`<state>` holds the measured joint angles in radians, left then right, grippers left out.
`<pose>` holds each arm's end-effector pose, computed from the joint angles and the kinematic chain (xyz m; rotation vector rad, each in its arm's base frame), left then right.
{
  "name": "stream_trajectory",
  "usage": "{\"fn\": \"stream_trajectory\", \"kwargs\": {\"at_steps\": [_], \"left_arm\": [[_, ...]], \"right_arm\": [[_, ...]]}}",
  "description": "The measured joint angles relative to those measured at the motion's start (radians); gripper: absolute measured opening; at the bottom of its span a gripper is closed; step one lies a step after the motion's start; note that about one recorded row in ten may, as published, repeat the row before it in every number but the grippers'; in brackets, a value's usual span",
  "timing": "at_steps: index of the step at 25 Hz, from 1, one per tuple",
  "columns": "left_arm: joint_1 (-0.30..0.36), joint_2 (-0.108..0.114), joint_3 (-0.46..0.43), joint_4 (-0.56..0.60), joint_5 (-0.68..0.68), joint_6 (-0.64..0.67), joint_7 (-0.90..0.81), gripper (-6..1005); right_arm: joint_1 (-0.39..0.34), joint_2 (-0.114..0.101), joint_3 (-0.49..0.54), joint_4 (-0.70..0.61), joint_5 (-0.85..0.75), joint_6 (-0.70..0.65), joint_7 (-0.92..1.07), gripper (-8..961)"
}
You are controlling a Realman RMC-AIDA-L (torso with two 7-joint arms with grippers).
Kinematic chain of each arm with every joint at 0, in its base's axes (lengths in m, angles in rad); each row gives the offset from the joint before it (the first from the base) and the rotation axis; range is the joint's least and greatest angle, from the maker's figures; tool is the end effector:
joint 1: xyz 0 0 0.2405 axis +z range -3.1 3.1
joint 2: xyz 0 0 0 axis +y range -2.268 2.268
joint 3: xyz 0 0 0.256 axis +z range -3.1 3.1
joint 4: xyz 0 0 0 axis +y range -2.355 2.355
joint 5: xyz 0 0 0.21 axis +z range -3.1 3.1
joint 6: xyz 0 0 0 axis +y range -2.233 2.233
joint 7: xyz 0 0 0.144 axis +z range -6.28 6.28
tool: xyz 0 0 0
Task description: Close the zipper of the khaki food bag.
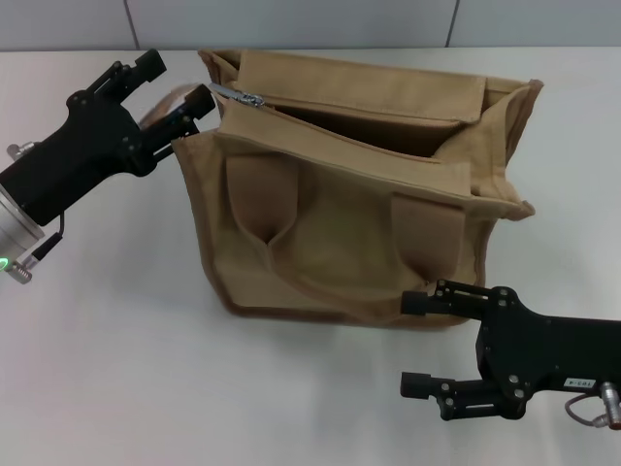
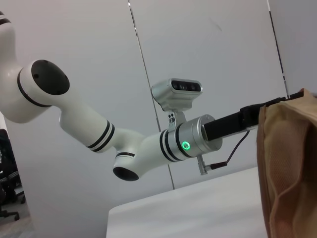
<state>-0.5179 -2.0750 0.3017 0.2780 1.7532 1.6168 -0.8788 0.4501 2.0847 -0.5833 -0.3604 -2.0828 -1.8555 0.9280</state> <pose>-0.2723 0.3211 0.0078 -2.1789 -0.4387 -1.1743 0.2703 0.2401 -0.0355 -2.8665 0.3677 1.1012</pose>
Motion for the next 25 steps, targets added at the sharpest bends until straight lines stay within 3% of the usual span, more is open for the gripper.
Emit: {"fn": "stream_trajectory", "kwargs": {"at_steps": [12, 23, 25], "left_arm": [[0.016, -0.003, 0.052, -0.026, -0.002, 0.007, 0.076, 738], [0.013, -0.002, 0.06, -0.034, -0.006, -0.008, 0.089, 463], [0.014, -0.003, 0.058, -0.038, -0.007, -0.01, 0.089, 322]], "right_arm": [[0.013, 0.0, -0.003, 0.019, 0.0, 0.011, 0.0, 837], [0.006, 0.001, -0.003, 0.026, 0.0, 0.015, 0.0, 838], [0.006, 0.001, -0.003, 0.026, 0.0, 0.015, 0.0, 838]]}}
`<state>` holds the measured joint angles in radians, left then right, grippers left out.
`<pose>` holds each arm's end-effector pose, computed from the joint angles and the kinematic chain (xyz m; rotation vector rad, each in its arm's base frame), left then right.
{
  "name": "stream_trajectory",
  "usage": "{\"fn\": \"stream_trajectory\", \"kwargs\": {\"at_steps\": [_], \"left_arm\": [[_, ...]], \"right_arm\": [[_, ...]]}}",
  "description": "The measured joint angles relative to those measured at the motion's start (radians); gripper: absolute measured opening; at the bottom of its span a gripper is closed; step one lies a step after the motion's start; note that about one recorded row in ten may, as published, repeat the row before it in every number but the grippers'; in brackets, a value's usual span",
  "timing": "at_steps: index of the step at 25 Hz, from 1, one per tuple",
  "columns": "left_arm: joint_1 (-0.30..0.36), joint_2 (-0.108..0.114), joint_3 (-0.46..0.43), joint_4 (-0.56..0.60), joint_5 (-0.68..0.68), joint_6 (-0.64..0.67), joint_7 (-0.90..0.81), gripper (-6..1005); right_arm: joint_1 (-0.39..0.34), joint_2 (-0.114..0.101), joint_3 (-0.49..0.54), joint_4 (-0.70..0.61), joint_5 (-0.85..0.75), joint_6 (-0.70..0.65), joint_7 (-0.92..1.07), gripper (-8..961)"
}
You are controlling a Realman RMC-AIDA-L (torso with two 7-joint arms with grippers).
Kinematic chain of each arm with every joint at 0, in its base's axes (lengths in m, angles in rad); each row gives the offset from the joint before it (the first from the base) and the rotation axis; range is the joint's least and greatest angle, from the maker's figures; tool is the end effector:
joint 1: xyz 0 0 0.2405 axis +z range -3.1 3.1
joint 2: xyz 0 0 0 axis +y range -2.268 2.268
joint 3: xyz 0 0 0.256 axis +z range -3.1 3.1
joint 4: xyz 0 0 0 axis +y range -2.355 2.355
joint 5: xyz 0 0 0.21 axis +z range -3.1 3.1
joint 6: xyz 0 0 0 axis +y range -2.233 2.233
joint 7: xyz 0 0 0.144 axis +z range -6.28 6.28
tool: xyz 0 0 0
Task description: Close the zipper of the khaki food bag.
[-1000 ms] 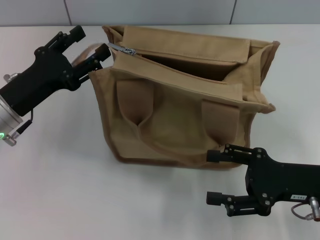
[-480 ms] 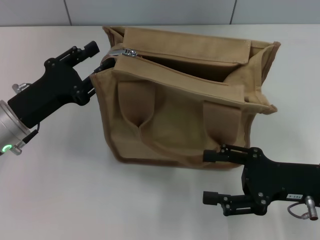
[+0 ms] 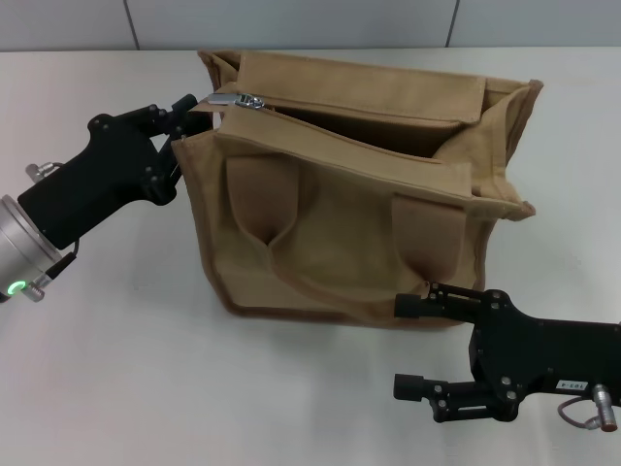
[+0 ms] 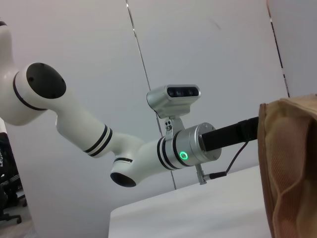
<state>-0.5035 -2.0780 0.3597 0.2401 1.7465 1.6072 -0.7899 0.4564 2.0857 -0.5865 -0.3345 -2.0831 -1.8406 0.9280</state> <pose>-0.2732 0.3116 -0.0071 -2.2242 -0.3877 -1.1311 0.2691 0.2395 -0.0404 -2.8692 0.3931 1.1078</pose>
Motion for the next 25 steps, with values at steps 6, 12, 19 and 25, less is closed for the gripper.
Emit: {"fn": "stream_trajectory", "kwargs": {"at_steps": [6, 12, 19, 25], "left_arm": [[0.002, 0.0, -0.002, -0.003, -0.002, -0.001, -0.005, 58], [0.001, -0.001, -0.016, -0.036, -0.052, 0.034, -0.005, 38], [-0.02, -0.001, -0.016, -0.155, -0.141, 0.169, 0.17, 38], [-0.049, -0.002, -0.01, -0.218, -0.139, 0.164, 0.25, 37]], "right_arm": [[0.002, 0.0, 0.002, 0.003, 0.0, 0.0, 0.0, 838], [0.007, 0.0, 0.009, 0.032, 0.012, -0.03, 0.0, 838], [0.007, 0.001, 0.011, 0.057, 0.104, -0.063, 0.0, 838], [0.03, 0.001, 0.009, 0.131, 0.226, -0.077, 0.003, 837]]}}
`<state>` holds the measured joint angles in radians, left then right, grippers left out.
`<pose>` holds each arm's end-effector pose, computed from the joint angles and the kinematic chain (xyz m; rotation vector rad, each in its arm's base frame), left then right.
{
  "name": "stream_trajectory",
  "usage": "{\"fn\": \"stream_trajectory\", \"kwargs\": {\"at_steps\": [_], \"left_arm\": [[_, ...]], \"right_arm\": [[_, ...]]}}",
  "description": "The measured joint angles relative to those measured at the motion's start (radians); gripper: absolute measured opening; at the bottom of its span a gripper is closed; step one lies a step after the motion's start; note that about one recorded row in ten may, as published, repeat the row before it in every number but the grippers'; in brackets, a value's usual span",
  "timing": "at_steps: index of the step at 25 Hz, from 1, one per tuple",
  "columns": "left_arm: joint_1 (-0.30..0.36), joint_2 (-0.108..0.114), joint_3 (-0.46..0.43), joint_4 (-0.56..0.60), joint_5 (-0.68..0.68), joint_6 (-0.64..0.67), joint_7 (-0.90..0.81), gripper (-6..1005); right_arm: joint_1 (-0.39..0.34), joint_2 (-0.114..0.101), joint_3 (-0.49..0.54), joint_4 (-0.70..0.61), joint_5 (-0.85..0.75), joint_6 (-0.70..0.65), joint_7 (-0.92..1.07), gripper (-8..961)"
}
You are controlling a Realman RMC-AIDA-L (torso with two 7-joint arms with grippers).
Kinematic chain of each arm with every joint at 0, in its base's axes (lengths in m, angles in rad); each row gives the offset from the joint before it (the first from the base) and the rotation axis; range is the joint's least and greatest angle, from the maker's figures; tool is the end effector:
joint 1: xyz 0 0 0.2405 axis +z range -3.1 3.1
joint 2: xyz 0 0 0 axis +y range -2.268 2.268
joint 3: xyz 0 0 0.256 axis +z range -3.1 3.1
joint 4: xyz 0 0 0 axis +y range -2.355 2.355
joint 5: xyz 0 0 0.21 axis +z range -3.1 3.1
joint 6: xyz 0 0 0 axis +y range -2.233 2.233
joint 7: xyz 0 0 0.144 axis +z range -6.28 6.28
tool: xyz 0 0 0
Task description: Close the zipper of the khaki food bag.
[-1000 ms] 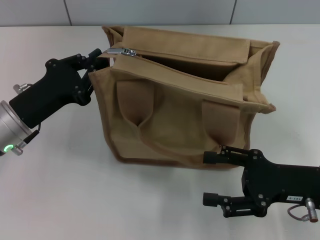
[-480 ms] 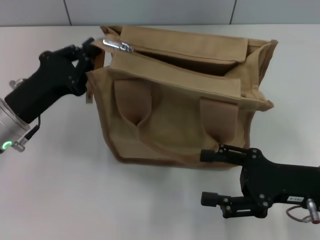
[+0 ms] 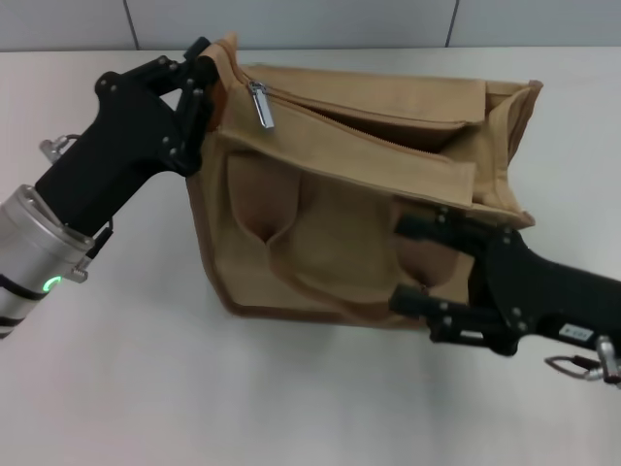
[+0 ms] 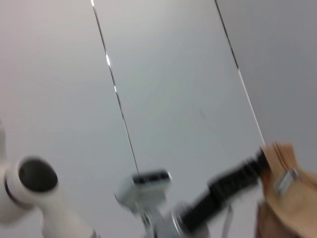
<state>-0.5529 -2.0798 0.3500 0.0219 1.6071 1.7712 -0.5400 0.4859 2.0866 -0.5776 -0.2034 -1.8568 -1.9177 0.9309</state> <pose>-0.2352 0.3003 -0.0158 -2.0461 -0.1887 -1.3847 0.2419 0.2478 -0.0326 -2.6320 0.4326 1.4708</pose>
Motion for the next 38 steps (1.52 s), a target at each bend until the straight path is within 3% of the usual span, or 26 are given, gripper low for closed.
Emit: {"fn": "stream_trajectory", "kwargs": {"at_steps": [6, 17, 38], "left_arm": [[-0.009, 0.0, 0.0, -0.009, 0.001, 0.003, -0.004, 40], [-0.045, 0.0, 0.0, -0.024, 0.001, 0.033, -0.001, 45], [-0.082, 0.0, 0.004, -0.051, 0.0, 0.026, 0.005, 56]], "right_arm": [[0.063, 0.001, 0.002, 0.071, 0.159, -0.011, 0.178, 837], [0.188, 0.002, -0.007, 0.094, 0.192, 0.063, 0.464, 838], [0.287, 0.004, -0.007, 0.148, 0.193, 0.204, 0.544, 830]]}}
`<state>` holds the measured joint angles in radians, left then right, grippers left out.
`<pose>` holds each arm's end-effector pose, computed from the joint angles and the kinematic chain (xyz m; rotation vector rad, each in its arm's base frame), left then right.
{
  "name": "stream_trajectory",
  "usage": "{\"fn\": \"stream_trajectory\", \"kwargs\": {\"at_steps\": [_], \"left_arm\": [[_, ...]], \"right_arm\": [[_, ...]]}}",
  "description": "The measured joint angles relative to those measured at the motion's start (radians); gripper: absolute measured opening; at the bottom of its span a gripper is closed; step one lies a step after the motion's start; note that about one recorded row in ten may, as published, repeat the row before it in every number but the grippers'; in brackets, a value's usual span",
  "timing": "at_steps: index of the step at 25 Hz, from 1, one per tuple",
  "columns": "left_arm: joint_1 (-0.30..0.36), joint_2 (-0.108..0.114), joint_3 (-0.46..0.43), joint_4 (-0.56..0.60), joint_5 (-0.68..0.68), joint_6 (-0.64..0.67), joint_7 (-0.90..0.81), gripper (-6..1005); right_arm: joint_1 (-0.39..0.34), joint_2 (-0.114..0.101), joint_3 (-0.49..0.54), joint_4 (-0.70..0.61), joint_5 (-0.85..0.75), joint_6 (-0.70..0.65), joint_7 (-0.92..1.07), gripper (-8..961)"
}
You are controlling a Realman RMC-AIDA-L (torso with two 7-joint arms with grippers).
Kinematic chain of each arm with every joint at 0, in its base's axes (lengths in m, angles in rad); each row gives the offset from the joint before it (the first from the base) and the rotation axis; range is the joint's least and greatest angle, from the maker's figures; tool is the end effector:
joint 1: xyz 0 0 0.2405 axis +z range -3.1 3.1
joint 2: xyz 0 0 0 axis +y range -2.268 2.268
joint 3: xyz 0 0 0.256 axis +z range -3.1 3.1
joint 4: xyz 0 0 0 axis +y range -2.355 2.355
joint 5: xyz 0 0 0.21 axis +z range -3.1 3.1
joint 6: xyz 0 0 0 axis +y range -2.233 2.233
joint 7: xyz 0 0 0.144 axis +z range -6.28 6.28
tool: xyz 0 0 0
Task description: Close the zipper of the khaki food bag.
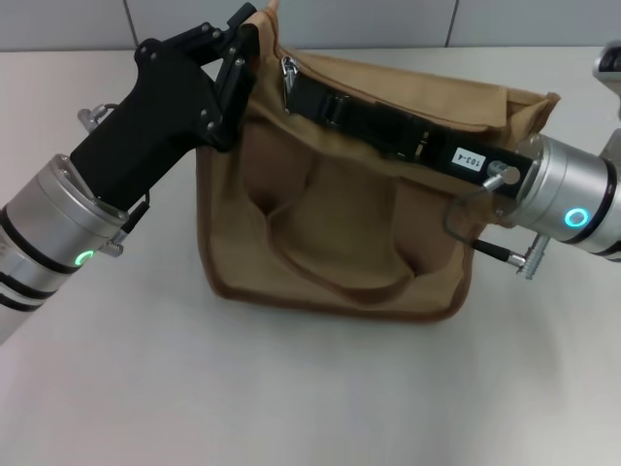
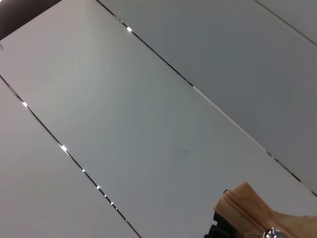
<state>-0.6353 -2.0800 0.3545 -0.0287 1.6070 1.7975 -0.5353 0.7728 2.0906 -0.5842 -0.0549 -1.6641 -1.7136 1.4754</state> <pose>-0.2058 0.3107 -0.0216 -2.0712 -0.1365 -1.4926 0.1669 0.3259 -0.0510 2.3654 -1.0524 -1.5292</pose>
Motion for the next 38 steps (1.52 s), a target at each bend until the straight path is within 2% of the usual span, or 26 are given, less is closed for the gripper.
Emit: {"fn": "stream_trajectory", "kwargs": {"at_steps": [4, 15, 31, 37, 38], "left_arm": [[0.0, 0.0, 0.001, -0.006, 0.0, -0.002, 0.004, 58], [-0.002, 0.0, 0.001, -0.01, 0.011, -0.002, 0.009, 63], [-0.007, -0.002, -0.008, -0.011, 0.027, -0.016, 0.009, 71], [-0.008, -0.002, -0.008, -0.011, 0.027, -0.019, 0.009, 74], [-0.007, -0.002, -0.008, -0.011, 0.027, -0.019, 0.009, 75]], "right_arm": [[0.005, 0.0, 0.0, 0.003, 0.0, 0.013, 0.0, 830], [0.018, 0.0, 0.001, 0.003, 0.0, 0.048, 0.001, 721], [0.026, 0.002, 0.009, 0.017, 0.002, 0.038, -0.018, 383], [0.025, 0.002, 0.015, 0.018, 0.005, 0.073, -0.016, 275], [0.025, 0.002, 0.014, 0.018, 0.005, 0.075, -0.015, 284]]}}
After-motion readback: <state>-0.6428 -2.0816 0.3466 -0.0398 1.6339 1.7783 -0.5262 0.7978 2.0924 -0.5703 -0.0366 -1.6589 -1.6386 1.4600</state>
